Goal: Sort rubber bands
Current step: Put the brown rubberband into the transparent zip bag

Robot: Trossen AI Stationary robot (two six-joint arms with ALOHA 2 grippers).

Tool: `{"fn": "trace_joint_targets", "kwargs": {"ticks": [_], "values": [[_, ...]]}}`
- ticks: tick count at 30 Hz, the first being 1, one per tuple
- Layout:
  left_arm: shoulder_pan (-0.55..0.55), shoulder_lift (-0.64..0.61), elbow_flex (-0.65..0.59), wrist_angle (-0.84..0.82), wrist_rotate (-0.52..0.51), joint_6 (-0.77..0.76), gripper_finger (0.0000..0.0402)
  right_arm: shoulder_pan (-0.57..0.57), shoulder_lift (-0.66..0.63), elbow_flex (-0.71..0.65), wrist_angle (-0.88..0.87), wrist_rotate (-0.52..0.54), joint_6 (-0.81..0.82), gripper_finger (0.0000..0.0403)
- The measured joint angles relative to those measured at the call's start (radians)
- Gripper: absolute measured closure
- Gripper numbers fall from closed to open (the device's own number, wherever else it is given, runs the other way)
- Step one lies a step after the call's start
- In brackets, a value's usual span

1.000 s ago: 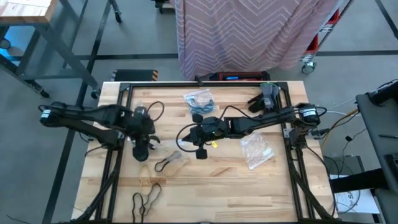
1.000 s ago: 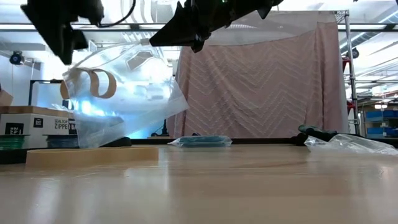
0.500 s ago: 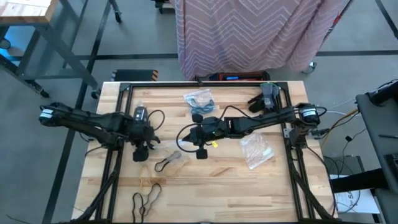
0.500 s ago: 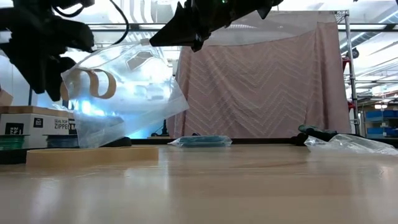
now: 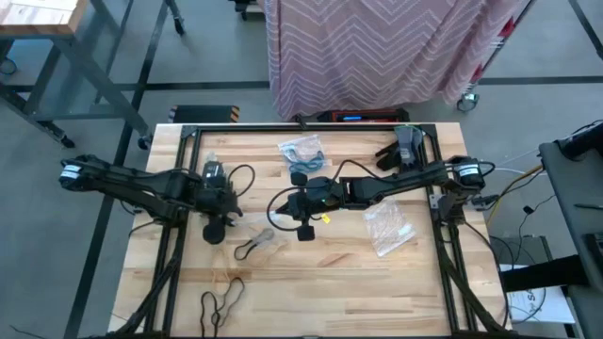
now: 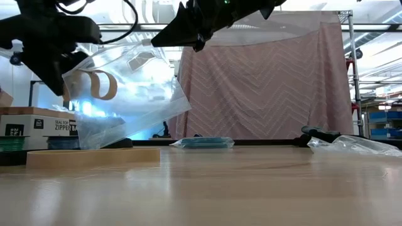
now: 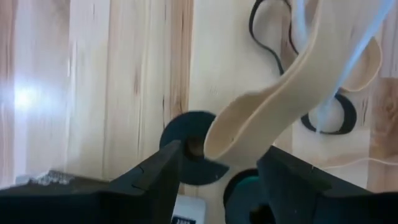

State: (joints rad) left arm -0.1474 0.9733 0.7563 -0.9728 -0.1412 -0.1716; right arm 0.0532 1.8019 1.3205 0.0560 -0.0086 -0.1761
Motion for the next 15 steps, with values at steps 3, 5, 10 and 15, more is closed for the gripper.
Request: {"fn": "trace_joint_targets", "kwargs": {"ticks": [3, 5, 10, 15], "values": [[0.0, 0.013, 0.0, 0.025, -0.008, 0.002, 0.0218, 0.0, 0.0, 0.0, 0.0, 0.0, 0.0, 0.0403], [0.0, 0.023, 0.0, 0.017, -0.007, 0.002, 0.0233, 0.0, 0.0, 0.0, 0.0, 0.0, 0.0, 0.0403], [0.0, 0.043, 0.0, 0.006, 0.035, -0.022, 0.0306, 0.0, 0.0, 0.0, 0.0, 0.0, 0.0, 0.0403], [0.0, 0.056, 0.044, -0.026, 0.087, -0.062, 0.0392, 0.0, 0.0, 0.0, 0.0, 0.0, 0.0, 0.0403]]}}
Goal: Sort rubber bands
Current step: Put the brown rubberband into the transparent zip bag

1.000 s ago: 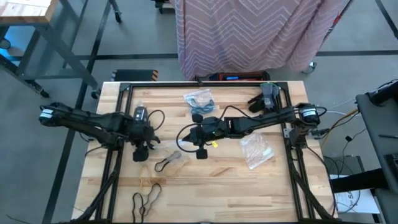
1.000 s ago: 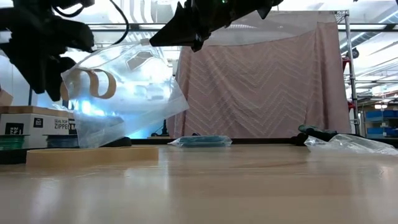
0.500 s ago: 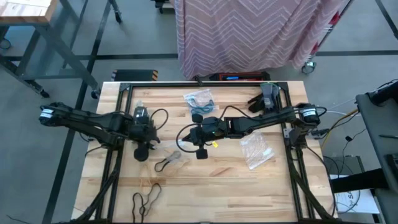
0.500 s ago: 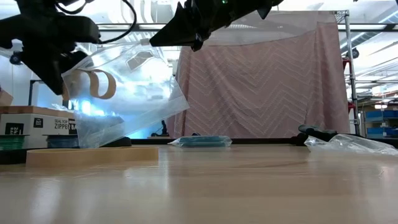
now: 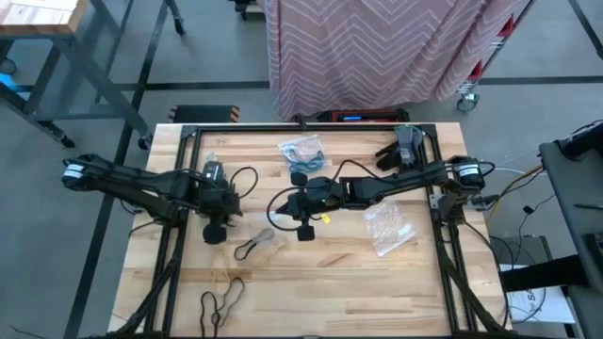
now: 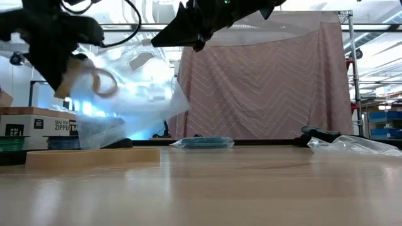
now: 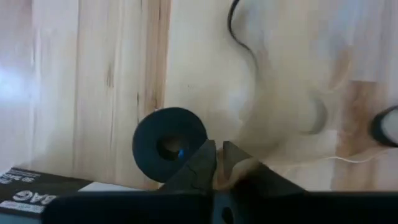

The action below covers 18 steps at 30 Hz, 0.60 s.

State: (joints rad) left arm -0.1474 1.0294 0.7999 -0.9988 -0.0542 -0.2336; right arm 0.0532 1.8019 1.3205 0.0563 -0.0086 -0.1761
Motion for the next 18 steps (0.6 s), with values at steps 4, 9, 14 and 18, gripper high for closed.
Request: {"fn": "trace_joint_targets", "kwargs": {"ticks": [4, 9, 14, 18], "values": [[0.0, 0.006, 0.077, -0.03, 0.001, -0.01, 0.0384, 0.0, 0.0, 0.0, 0.0, 0.0, -0.002, 0.0403], [0.0, 0.011, 0.167, -0.054, 0.001, 0.017, 0.0398, 0.0, 0.0, 0.0, 0.0, 0.0, -0.002, 0.0403], [0.0, 0.031, 0.233, -0.06, -0.009, 0.013, 0.0396, 0.0, 0.0, 0.0, 0.0, 0.0, -0.001, 0.0403], [0.0, 0.056, 0.283, -0.06, 0.022, -0.017, 0.0399, 0.0, 0.0, 0.0, 0.0, 0.0, -0.001, 0.0403]]}}
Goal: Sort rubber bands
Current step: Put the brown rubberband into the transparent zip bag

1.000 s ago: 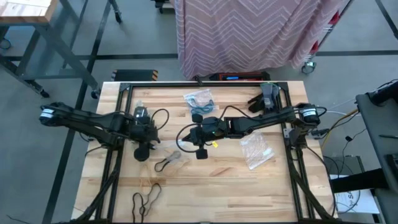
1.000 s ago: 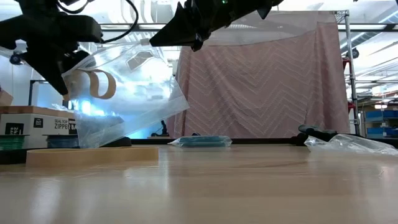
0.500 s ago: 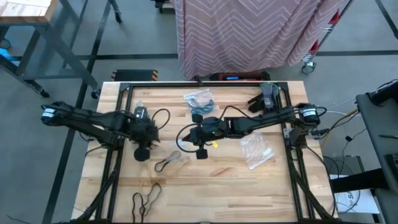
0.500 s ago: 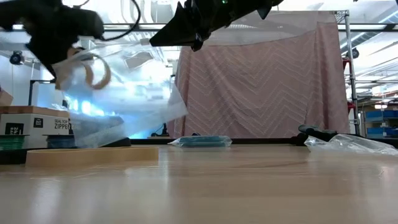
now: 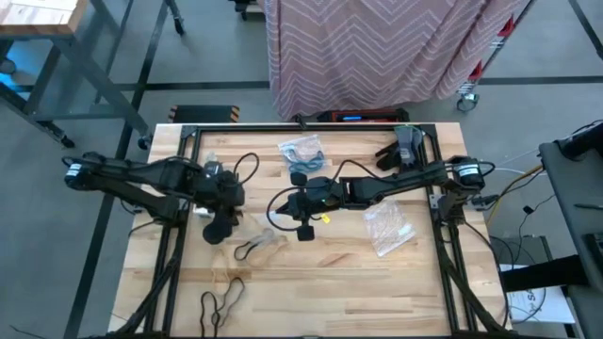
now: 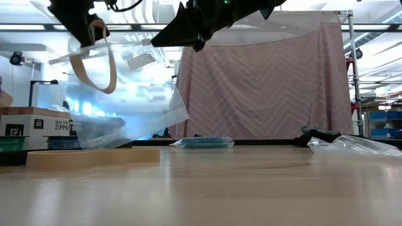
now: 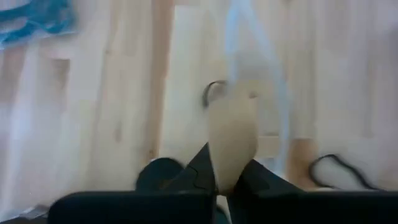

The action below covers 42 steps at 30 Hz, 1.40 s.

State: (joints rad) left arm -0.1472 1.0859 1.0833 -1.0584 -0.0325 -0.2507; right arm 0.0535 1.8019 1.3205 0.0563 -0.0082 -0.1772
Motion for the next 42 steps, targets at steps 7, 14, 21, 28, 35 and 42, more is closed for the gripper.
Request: {"fn": "trace_joint_targets", "kwargs": {"ticks": [7, 14, 21, 28, 35, 42], "values": [[0.0, 0.047, 0.069, -0.006, 0.103, -0.164, 0.0396, 0.0, 0.0, 0.0, 0.0, 0.0, 0.006, 0.0403], [0.0, 0.089, 0.065, -0.006, 0.101, -0.22, 0.0397, 0.0, 0.0, 0.0, 0.0, 0.0, 0.02, 0.0403], [-0.007, 0.145, 0.06, 0.046, 0.104, -0.081, 0.0388, 0.0, 0.0, 0.0, 0.001, 0.0, 0.021, 0.0403], [-0.007, 0.198, 0.06, 0.048, 0.104, -0.107, 0.0366, 0.0, 0.0, 0.0, 0.001, 0.0, 0.021, 0.0403], [-0.007, 0.188, 0.061, -0.005, 0.103, -0.104, 0.0298, 0.0, 0.0, 0.0, 0.001, 0.0, 0.024, 0.0403], [-0.007, 0.096, 0.062, -0.029, 0.108, -0.062, 0.0225, 0.0, -0.019, 0.0, 0.009, 0.007, 0.021, 0.0403]]}}
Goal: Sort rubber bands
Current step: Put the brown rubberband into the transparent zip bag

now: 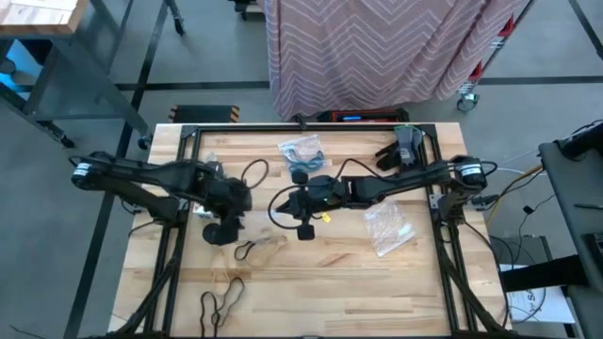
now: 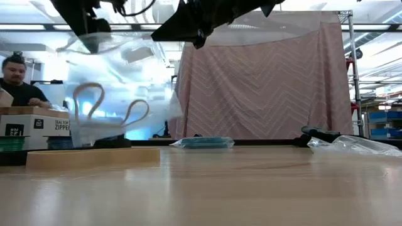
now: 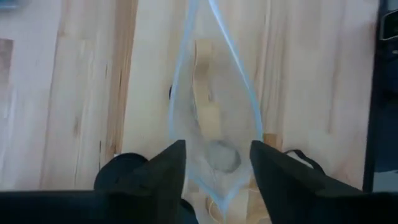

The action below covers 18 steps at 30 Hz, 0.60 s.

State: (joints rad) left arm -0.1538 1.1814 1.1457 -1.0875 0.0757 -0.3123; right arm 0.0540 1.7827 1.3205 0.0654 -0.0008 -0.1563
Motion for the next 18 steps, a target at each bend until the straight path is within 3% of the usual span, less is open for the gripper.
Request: {"fn": "trace_joint_targets", "kwargs": {"ticks": [9, 18], "values": [[-0.024, -0.229, -0.089, 0.036, -0.038, -0.121, 0.0207, -0.023, -0.081, 0.0, -0.032, 0.057, -0.06, 0.0403], [-0.157, -0.377, -0.401, 0.376, -0.035, -0.299, 0.0238, -0.064, -0.086, -0.003, -0.094, 0.057, -0.098, 0.0403]]}}
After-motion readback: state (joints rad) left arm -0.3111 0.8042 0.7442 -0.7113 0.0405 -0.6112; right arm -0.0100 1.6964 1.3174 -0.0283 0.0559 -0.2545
